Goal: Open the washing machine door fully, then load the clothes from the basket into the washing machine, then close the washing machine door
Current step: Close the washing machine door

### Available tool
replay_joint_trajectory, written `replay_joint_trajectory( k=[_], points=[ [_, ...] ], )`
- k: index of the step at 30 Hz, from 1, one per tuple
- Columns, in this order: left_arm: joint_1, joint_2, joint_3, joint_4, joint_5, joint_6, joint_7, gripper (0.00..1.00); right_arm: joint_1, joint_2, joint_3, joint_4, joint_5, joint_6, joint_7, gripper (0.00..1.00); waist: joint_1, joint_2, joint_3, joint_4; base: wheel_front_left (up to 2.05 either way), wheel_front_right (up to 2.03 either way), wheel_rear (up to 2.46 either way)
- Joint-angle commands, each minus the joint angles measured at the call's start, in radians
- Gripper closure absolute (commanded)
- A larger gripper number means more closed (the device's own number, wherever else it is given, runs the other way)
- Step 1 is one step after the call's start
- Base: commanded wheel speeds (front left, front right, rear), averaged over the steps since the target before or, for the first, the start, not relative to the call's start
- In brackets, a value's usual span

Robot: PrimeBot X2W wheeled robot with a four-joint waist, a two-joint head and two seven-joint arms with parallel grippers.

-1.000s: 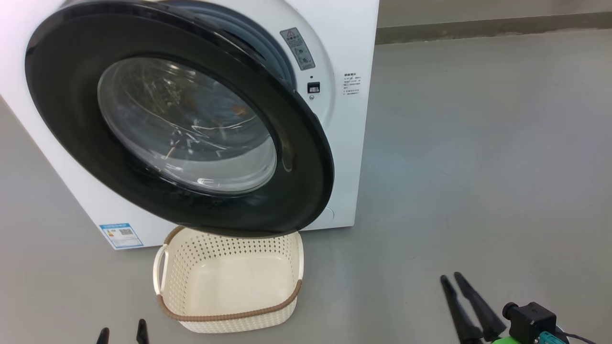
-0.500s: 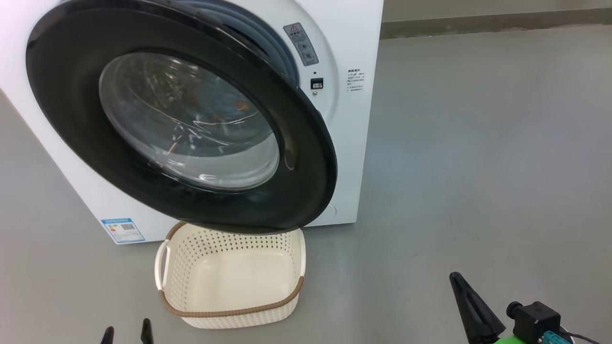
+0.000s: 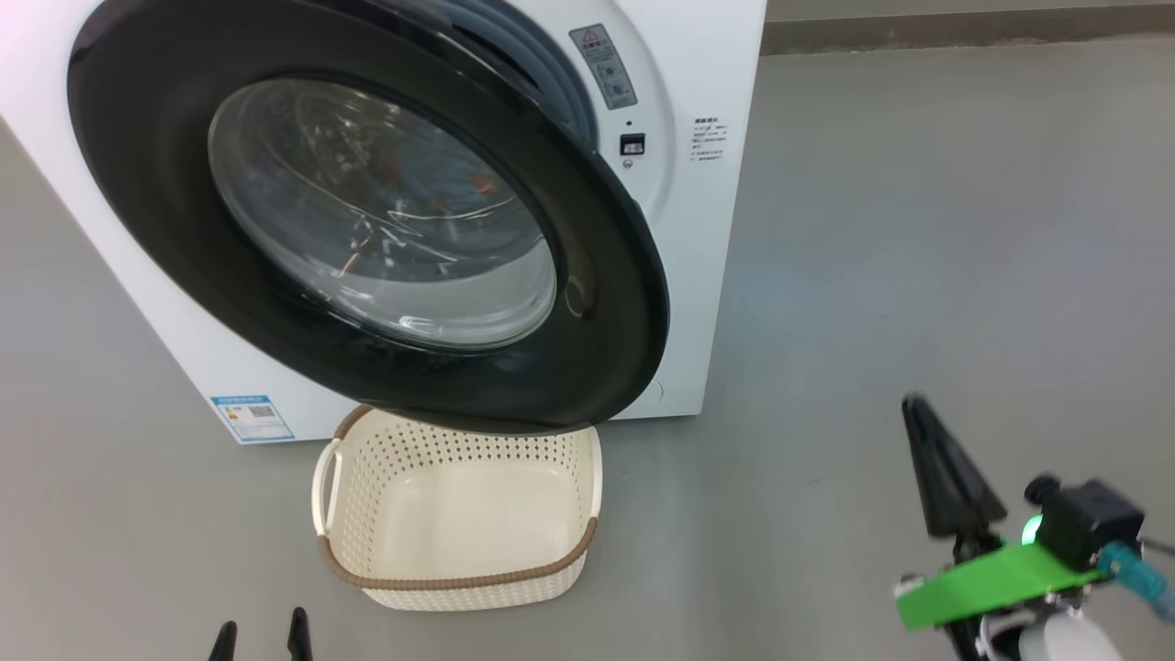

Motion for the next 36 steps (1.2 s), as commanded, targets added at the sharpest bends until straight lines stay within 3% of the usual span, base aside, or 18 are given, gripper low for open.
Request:
replay_joint_trajectory(
  k=[1, 8, 13, 24, 36],
  points=[
    [-0.024, 0.004, 0.026, -0.028, -0.007, 0.009, -0.009, 0.0, -0.066, -0.01, 0.02, -0.051, 0.014, 0.002, -0.005, 1.0, -0.0001, 0.0, 0.007, 0.009, 0.0, 0.0, 0.0],
    [-0.034, 0.004, 0.014, -0.024, -0.01, 0.014, -0.009, 0.0, -0.222, -0.029, 0.031, -0.184, 0.05, 0.002, -0.005, 1.0, -0.0001, 0.0, 0.017, 0.043, 0.0, 0.0, 0.0],
    [-0.05, 0.004, 0.004, -0.021, -0.015, 0.014, -0.009, 0.0, -0.33, -0.037, 0.127, -0.231, 0.089, 0.002, -0.005, 1.0, -0.0001, 0.0, 0.032, 0.072, 0.0, 0.0, 0.0],
    [-0.092, 0.004, -0.041, -0.024, -0.041, 0.028, -0.009, 0.0, -0.43, -0.089, 0.384, -0.109, 0.138, 0.002, -0.005, 1.0, -0.0001, 0.0, 0.083, 0.166, 0.0, 0.0, 0.0],
    [-0.136, 0.004, -0.1, -0.031, -0.074, 0.043, -0.009, 0.0, -0.464, -0.083, 0.423, 0.034, 0.149, 0.002, -0.005, 1.0, -0.0001, 0.0, 0.163, 0.236, 0.0, 0.0, 0.0]
  ],
)
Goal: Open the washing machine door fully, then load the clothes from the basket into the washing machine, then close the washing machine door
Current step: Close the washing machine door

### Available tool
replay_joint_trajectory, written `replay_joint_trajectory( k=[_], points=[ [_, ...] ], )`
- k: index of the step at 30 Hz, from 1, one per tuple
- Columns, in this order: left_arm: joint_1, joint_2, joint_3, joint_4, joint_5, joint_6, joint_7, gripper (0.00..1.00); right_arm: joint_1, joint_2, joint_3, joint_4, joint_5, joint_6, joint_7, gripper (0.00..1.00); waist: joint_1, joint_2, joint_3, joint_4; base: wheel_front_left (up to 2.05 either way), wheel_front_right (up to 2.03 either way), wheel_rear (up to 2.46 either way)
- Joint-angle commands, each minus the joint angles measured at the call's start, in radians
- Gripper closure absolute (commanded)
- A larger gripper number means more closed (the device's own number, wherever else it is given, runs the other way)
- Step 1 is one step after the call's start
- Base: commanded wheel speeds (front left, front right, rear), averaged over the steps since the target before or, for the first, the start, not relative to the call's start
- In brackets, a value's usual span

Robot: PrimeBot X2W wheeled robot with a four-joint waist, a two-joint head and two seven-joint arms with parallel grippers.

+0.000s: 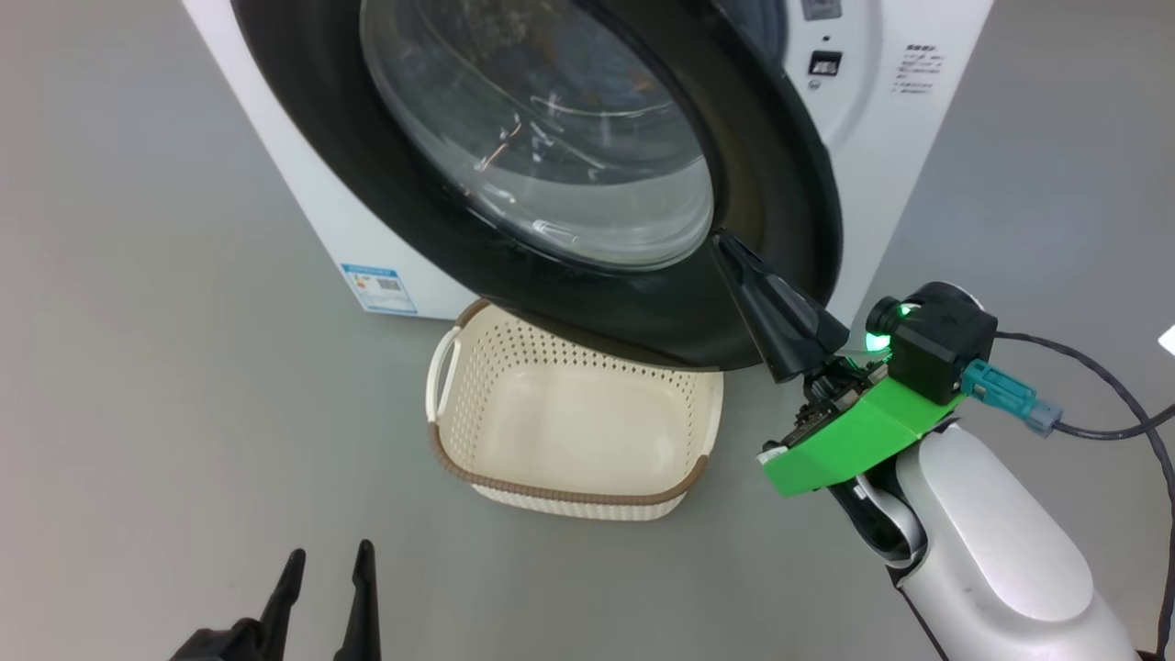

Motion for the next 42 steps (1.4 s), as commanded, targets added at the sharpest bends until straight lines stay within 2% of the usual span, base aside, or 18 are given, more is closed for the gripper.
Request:
replay_joint_trajectory(
  k=[1, 12, 22, 24, 42],
  points=[
    [-0.033, 0.006, 0.028, -0.028, -0.007, 0.009, -0.009, 0.0, -0.025, 0.013, 0.014, -0.019, 0.0, 0.002, -0.005, 1.0, -0.0001, 0.0, 0.029, 0.026, 0.0, 0.0, 0.0],
    [-0.058, 0.006, 0.022, -0.041, -0.026, 0.03, -0.009, 0.0, -0.05, -0.011, -0.029, 0.02, -0.012, 0.002, -0.005, 1.0, -0.0001, 0.0, 0.09, 0.034, 0.0, 0.0, 0.0],
    [-0.089, 0.006, 0.008, -0.044, -0.035, 0.032, -0.009, 0.0, -0.089, -0.041, -0.064, 0.029, -0.022, 0.002, -0.005, 1.0, -0.0001, 0.0, 0.151, 0.028, 0.0, 0.0, 0.0],
    [-0.106, 0.006, -0.011, -0.048, -0.055, 0.044, -0.009, 0.0, -0.13, -0.069, -0.074, 0.033, -0.029, 0.002, -0.005, 1.0, -0.0001, 0.0, 0.2, 0.04, 0.0, 0.0, 0.0],
    [-0.122, 0.006, -0.064, -0.094, -0.079, 0.062, -0.009, 0.0, -0.243, -0.12, -0.117, 0.022, -0.047, 0.002, -0.005, 1.0, -0.0001, 0.0, 0.291, 0.054, 0.0, 0.0, 0.0]
  ],
)
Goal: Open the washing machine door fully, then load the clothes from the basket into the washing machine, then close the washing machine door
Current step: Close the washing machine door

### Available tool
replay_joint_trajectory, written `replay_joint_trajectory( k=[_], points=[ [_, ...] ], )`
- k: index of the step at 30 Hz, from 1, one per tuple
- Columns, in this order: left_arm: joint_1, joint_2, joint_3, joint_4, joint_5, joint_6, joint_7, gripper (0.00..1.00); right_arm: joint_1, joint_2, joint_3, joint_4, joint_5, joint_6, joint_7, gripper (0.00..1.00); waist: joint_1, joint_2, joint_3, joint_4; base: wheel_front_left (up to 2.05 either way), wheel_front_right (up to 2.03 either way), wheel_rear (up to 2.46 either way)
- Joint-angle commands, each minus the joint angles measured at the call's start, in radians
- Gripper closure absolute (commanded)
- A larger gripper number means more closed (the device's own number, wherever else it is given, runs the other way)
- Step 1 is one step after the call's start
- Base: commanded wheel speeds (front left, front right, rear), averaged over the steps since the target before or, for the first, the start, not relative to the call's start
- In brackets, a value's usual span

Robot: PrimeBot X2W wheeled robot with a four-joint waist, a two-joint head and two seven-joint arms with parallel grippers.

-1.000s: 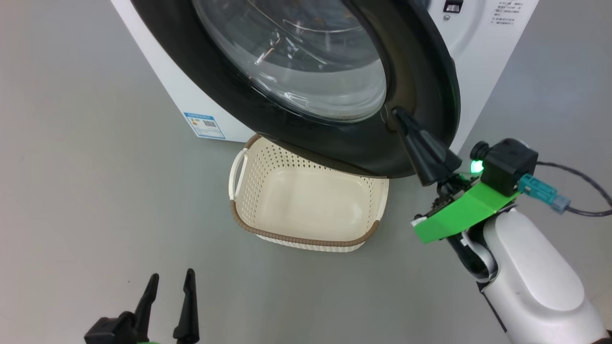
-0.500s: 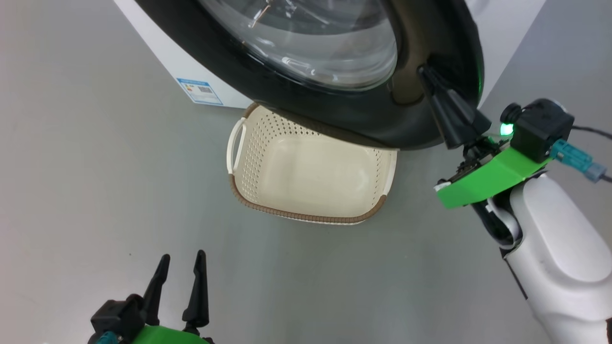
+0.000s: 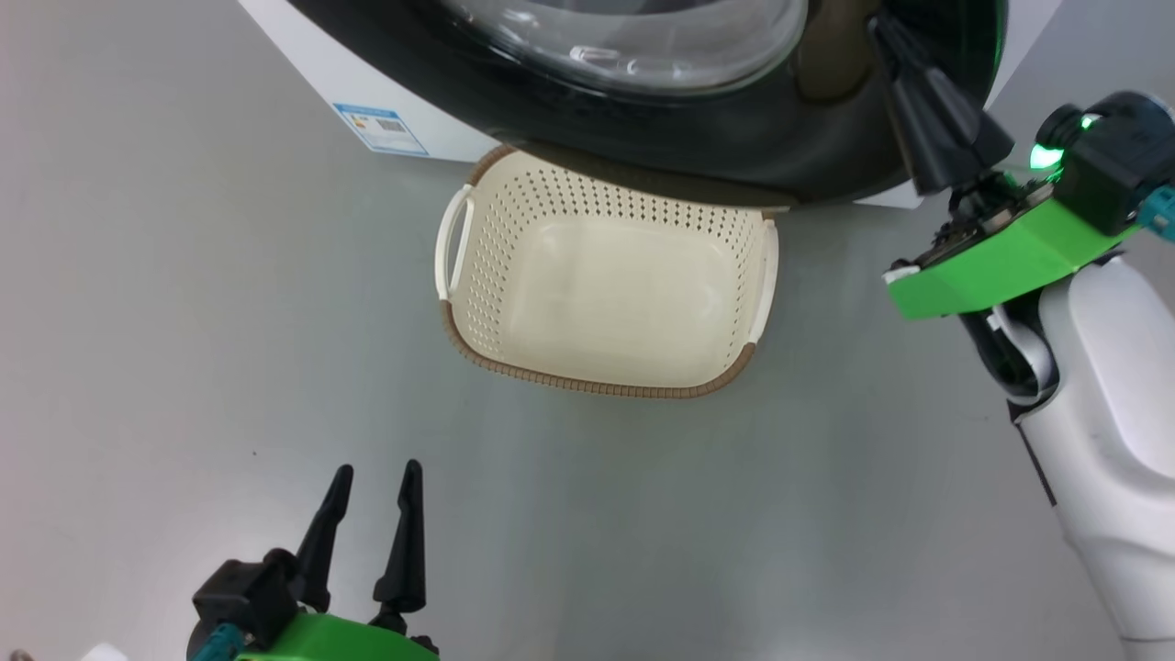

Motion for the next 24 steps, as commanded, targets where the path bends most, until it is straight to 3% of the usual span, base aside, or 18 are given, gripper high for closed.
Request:
replay_joint_trajectory(
  k=[1, 14, 24],
  points=[
    [-0.016, 0.01, 0.024, -0.03, -0.009, 0.008, -0.006, 0.0, -0.018, 0.002, -0.001, -0.027, -0.01, 0.001, -0.005, 1.0, -0.0001, 0.0, 0.015, 0.002, 0.0, 0.0, 0.0],
    [-0.037, 0.01, -0.04, -0.053, -0.011, 0.009, -0.006, 0.0, -0.132, -0.053, -0.013, 0.001, -0.037, 0.001, -0.005, 1.0, -0.0001, 0.0, 0.092, 0.029, 0.0, 0.0, 0.0],
    [-0.044, 0.01, -0.076, -0.067, -0.031, 0.02, -0.006, 0.0, -0.252, -0.116, -0.032, 0.09, -0.069, 0.001, -0.005, 1.0, -0.0001, 0.0, 0.13, 0.074, 0.0, 0.0, 0.0]
  ],
)
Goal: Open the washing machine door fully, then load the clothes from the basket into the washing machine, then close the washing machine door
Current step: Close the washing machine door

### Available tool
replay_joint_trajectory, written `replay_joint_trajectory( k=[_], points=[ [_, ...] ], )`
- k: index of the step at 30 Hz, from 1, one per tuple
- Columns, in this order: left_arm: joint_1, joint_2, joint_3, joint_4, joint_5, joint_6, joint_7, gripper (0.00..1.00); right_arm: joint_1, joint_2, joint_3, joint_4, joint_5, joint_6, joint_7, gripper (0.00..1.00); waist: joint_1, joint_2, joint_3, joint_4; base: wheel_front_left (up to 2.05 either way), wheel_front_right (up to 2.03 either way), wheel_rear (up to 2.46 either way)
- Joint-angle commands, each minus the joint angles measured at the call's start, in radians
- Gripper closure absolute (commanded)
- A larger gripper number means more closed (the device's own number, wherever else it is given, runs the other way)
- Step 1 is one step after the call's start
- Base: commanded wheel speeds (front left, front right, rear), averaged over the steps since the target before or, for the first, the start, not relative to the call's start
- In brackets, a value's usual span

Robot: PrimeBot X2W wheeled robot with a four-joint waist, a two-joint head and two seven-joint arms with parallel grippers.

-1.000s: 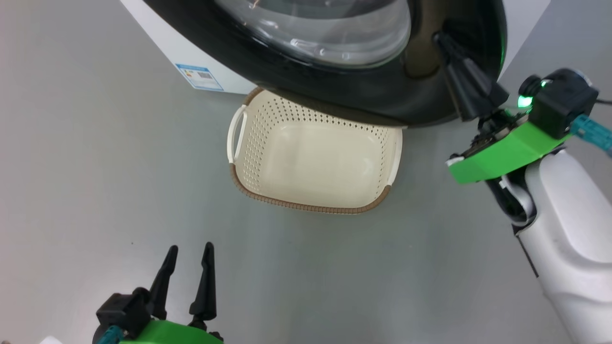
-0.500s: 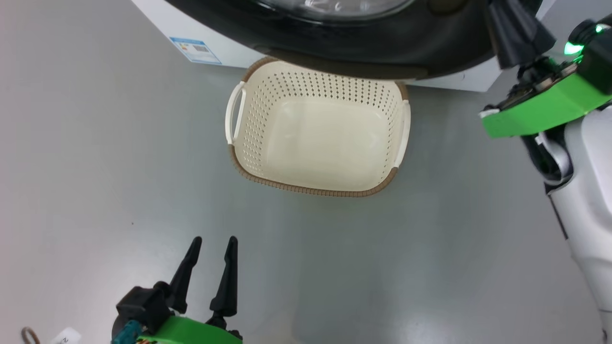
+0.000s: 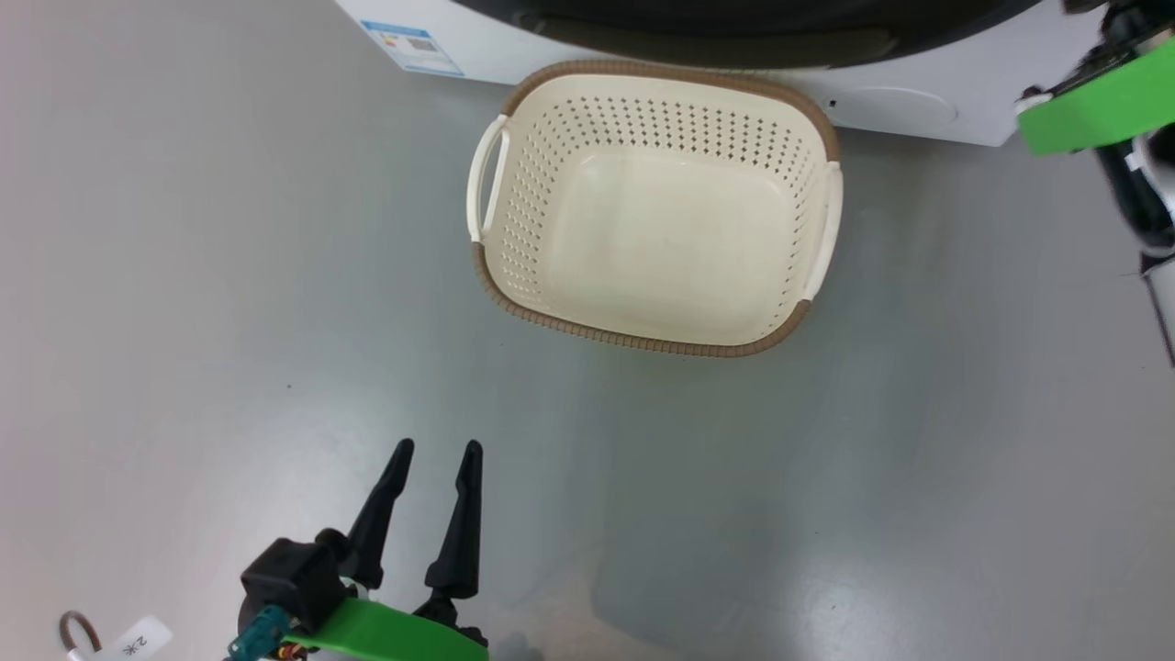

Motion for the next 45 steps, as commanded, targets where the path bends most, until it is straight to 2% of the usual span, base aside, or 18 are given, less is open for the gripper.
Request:
replay_joint_trajectory(
  k=[1, 10, 15, 20, 21, 23, 25, 27, 28, 36, 45],
  points=[
    [-0.008, 0.012, 0.02, -0.025, -0.008, 0.008, -0.006, 0.0, -0.027, -0.01, -0.012, 0.0, -0.011, 0.001, -0.005, 1.0, 0.0, 0.0, 0.013, 0.017, 0.0, 0.0, 0.0],
    [-0.019, 0.012, 0.001, -0.034, -0.034, 0.014, -0.006, 0.0, -0.091, -0.041, -0.081, 0.075, -0.04, 0.001, -0.005, 1.0, 0.0, 0.0, 0.01, 0.038, 0.0, 0.0, 0.0],
    [-0.019, 0.012, 0.016, -0.037, -0.03, 0.014, -0.006, 0.0, -0.05, -0.025, -0.079, 0.071, -0.049, 0.001, -0.005, 1.0, 0.0, 0.0, -0.01, 0.019, 0.0, 0.0, 0.0],
    [-0.027, 0.012, 0.036, -0.017, -0.036, -0.012, -0.006, 0.0, 0.023, 0.007, -0.066, 0.037, -0.025, 0.001, -0.005, 1.0, 0.0, 0.0, -0.055, -0.018, 0.0, 0.0, 0.0],
    [-0.029, 0.012, 0.047, -0.015, -0.037, -0.015, -0.006, 0.0, 0.045, 0.017, -0.064, 0.022, -0.021, 0.001, -0.005, 0.93, 0.0, 0.0, -0.068, -0.029, 0.0, 0.0, 0.0],
    [-0.032, 0.012, 0.069, -0.007, -0.031, -0.021, -0.006, 0.0, 0.095, 0.039, -0.066, -0.011, -0.014, 0.001, -0.005, 0.65, 0.0, 0.0, -0.097, -0.053, 0.0, 0.0, 0.0],
    [-0.033, 0.012, 0.093, -0.003, -0.028, -0.03, -0.006, 0.0, 0.155, 0.06, -0.066, -0.045, -0.01, 0.001, -0.005, 0.53, 0.0, 0.0, -0.13, -0.08, 0.0, 0.0, 0.0],
    [-0.03, 0.012, 0.111, 0.005, -0.01, -0.037, -0.006, 0.0, 0.221, 0.082, -0.072, -0.077, -0.006, 0.001, -0.005, 0.09, 0.0, 0.0, -0.168, -0.109, 0.0, 0.0, 0.0],
    [-0.025, 0.012, 0.119, 0.011, -0.009, -0.042, -0.006, 0.0, 0.253, 0.092, -0.078, -0.09, -0.003, 0.001, -0.005, 0.0, 0.0, 0.0, -0.187, -0.125, 0.0, 0.0, 0.0],
    [0.023, 0.012, 0.195, 0.059, 0.055, -0.065, -0.006, 0.0, 0.509, 0.174, -0.1, -0.157, -0.014, 0.001, -0.005, 0.0, 0.0, 0.0, -0.342, -0.256, 0.0, 0.0, 0.0],
    [0.121, 0.012, 0.269, 0.077, 0.11, -0.085, -0.006, 0.0, 0.719, 0.225, -0.116, -0.22, -0.019, 0.001, -0.005, 0.0, 0.0, 0.0, -0.467, -0.374, 0.0, 0.0, 0.0]
  ],
)
